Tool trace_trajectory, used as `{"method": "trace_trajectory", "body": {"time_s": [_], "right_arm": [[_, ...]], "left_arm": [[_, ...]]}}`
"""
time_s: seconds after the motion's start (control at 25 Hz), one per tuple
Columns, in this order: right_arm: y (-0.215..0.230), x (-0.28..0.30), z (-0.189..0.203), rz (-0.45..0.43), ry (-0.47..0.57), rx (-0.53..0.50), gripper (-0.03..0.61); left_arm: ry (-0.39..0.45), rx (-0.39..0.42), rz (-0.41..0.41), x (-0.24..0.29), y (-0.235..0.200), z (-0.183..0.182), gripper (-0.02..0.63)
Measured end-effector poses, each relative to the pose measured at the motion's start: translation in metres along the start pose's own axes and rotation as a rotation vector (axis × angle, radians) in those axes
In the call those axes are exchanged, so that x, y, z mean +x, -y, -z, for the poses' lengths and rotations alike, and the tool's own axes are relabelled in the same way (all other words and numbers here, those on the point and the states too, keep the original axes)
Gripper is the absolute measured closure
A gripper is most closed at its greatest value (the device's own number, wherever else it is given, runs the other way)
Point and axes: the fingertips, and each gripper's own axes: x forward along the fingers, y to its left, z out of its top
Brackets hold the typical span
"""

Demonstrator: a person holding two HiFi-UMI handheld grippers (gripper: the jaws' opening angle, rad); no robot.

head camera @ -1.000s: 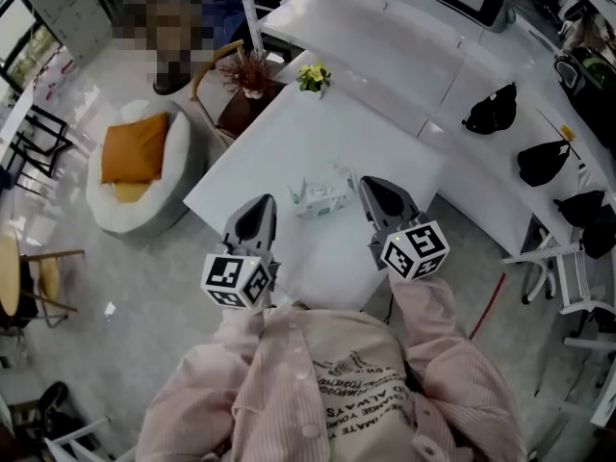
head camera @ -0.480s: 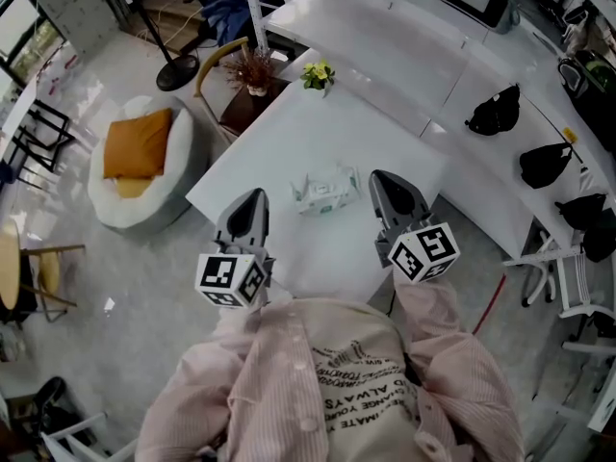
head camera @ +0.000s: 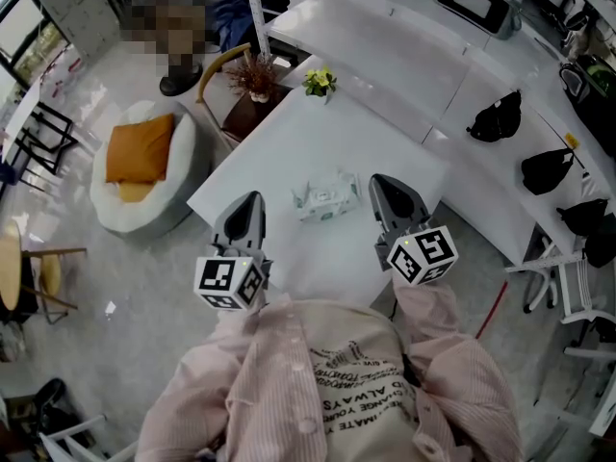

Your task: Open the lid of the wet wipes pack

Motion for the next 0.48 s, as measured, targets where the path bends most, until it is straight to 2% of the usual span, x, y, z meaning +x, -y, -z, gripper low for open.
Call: {"method": "trace_trajectory", "body": {"time_s": [0.48], "right_arm": [[0.0016, -0.0026, 0.0031, 0.012, -0.003, -0.026, 0.58]], "left_arm": [[-0.015, 0.018, -0.011, 0.0002, -0.0023, 0.005, 0.614]]}}
